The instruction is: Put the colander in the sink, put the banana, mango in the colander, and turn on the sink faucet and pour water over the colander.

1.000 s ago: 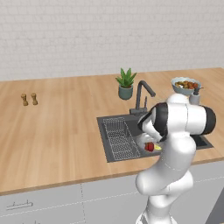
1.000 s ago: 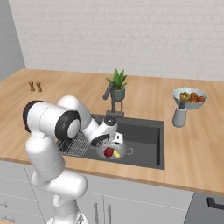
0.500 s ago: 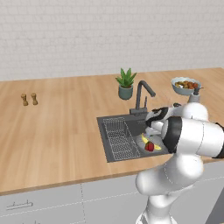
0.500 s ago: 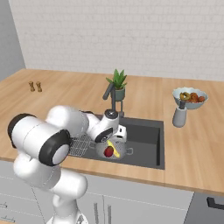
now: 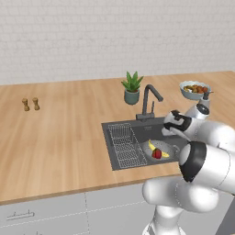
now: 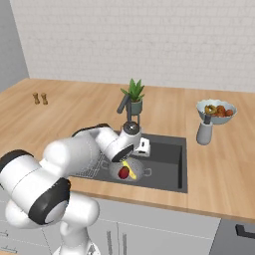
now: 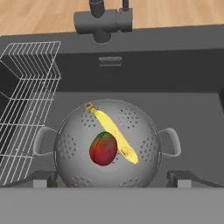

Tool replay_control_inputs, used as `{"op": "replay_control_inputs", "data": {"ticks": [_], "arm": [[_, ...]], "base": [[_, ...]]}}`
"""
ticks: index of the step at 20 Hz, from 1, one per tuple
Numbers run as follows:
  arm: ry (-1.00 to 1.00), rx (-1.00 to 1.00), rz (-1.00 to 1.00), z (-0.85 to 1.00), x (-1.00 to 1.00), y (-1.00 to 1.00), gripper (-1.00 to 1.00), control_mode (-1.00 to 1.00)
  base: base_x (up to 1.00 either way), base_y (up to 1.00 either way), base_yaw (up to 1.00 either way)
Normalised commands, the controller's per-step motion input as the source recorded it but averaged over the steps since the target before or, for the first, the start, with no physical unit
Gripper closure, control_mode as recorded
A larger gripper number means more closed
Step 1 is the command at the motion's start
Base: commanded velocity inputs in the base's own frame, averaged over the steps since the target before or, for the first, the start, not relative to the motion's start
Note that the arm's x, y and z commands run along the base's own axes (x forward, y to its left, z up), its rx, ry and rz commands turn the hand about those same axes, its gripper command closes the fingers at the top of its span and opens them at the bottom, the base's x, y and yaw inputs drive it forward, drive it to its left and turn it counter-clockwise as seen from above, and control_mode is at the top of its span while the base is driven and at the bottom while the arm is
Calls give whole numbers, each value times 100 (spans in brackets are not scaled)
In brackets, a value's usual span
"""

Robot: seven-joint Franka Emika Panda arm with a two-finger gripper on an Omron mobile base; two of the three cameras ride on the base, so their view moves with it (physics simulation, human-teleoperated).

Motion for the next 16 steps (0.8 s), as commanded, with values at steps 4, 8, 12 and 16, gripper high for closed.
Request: {"op": "replay_control_inputs", "data": {"ticks": [4, 8, 12, 16], "arm": [[-4, -1, 0, 37, -6, -30, -100, -100], [-4, 0, 0, 39, -3, -26, -100, -100], [-1, -1, 0, 35, -15, -28, -100, -100], [-8, -1, 0, 28, -15, -16, -100, -100]], "base": [[0, 0, 0], [0, 0, 0], [0, 0, 0], [0, 0, 0]]}}
